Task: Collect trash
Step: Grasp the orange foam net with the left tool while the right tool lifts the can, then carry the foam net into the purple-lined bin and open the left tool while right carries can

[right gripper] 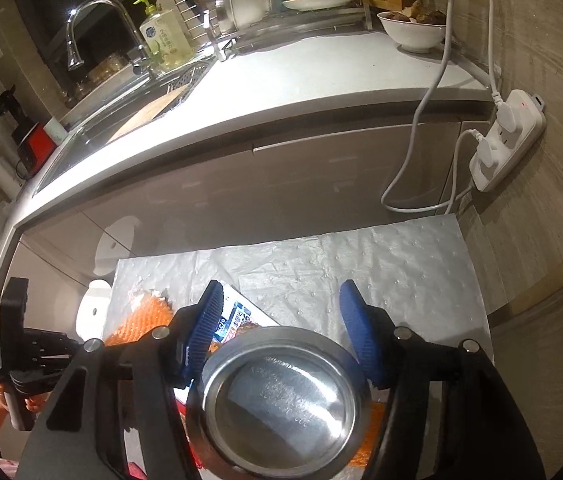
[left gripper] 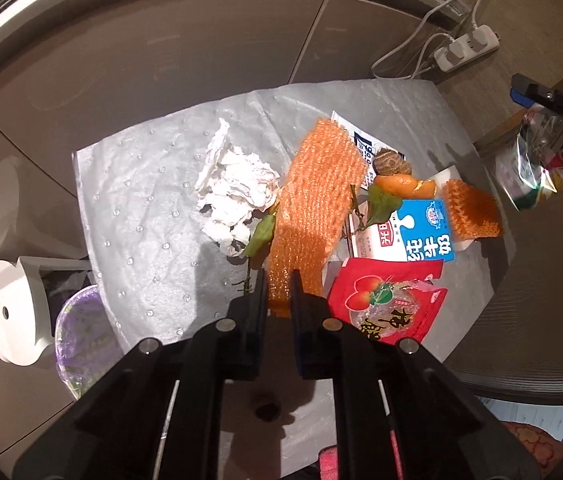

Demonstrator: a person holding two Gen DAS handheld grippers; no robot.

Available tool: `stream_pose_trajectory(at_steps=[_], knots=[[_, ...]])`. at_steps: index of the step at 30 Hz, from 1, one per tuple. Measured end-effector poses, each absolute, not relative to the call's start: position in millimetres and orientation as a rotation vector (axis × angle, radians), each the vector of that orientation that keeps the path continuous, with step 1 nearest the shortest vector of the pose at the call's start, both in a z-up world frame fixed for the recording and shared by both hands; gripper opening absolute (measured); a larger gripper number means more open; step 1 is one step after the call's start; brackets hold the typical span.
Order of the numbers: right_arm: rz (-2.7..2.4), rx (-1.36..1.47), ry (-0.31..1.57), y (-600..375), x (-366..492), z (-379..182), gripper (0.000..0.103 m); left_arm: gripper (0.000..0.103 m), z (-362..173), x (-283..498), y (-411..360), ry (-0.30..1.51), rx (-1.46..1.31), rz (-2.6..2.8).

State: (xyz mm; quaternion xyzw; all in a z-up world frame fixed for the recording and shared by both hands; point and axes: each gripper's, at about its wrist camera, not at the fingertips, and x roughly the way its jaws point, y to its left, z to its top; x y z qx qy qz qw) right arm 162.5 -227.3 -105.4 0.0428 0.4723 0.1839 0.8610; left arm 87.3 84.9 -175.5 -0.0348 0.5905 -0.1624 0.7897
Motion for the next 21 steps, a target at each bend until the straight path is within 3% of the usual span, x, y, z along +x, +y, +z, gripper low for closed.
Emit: stream_pose_trajectory(at_steps=[7,12,13,14,15,19,21], knots=[[0.4,0.09,1.006,-221.5,161.5,-113.3,0.055,0.01,-146.1,65.2,106.5,1.212,-0.116,-0.316],[0.446,0.072,1.021,-206.9,158.0,-107.4,0.042,0.01,-128.1,45.1,126.5,1.164,-0.169,-0.272],[0.458,0.064,1.026,-202.0,157.2,-106.2,0.032,0.01,-125.6,38.8,132.4,1.158,-0.178,-0.261],[0.481,0.073,1.045,-197.2,157.7,-106.6,0.007,0.01,-122.8,34.0,137.9,1.153,-0.183,-0.248],[0.503,0.094,1.067,-193.0,158.5,-107.8,0.002,0.01,-119.7,28.4,145.2,1.146,-0.189,-0.233],[0.473,0.002,1.108,-166.8,154.9,-122.1,0.002,0.01,-117.7,8.4,174.7,1.141,-0.22,-0.179],[0.455,0.003,1.153,-158.4,155.0,-135.8,0.008,0.01,-121.7,2.1,188.0,1.152,-0.221,-0.157]])
